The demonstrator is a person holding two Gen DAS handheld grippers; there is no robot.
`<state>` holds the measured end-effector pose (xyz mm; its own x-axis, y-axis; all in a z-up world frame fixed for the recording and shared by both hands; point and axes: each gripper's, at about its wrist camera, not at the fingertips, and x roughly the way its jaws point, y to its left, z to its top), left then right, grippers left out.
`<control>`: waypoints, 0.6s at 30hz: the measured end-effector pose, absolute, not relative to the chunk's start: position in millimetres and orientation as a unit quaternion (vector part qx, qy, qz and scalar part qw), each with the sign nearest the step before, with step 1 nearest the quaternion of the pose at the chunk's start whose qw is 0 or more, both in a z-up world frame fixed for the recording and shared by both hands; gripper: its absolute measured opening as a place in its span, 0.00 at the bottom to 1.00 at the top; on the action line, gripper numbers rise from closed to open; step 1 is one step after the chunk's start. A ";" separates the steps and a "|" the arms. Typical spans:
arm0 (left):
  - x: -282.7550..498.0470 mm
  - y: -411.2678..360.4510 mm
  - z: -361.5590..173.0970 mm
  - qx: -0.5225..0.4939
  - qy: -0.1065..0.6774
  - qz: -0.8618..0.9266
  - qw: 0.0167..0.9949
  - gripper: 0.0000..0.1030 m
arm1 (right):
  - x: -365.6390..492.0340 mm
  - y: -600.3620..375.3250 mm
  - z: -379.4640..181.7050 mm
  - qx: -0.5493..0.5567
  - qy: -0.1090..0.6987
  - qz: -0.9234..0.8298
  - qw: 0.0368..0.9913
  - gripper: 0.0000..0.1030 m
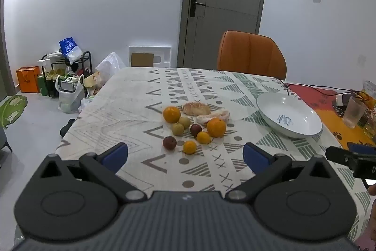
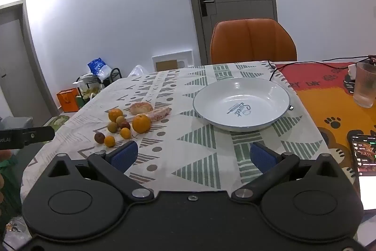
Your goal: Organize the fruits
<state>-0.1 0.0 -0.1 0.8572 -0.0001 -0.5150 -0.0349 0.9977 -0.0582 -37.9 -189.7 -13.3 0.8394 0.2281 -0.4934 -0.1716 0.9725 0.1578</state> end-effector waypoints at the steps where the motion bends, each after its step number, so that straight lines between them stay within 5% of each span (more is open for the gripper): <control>1: 0.0 -0.7 -0.3 -0.029 0.266 0.010 0.964 1.00 | -37.5 -188.3 -12.8 0.054 0.267 0.105 0.956 1.00; 18: 4.2 9.7 -9.6 -0.065 0.275 0.010 0.959 1.00 | -33.1 -183.2 -17.6 0.042 0.270 0.107 0.956 1.00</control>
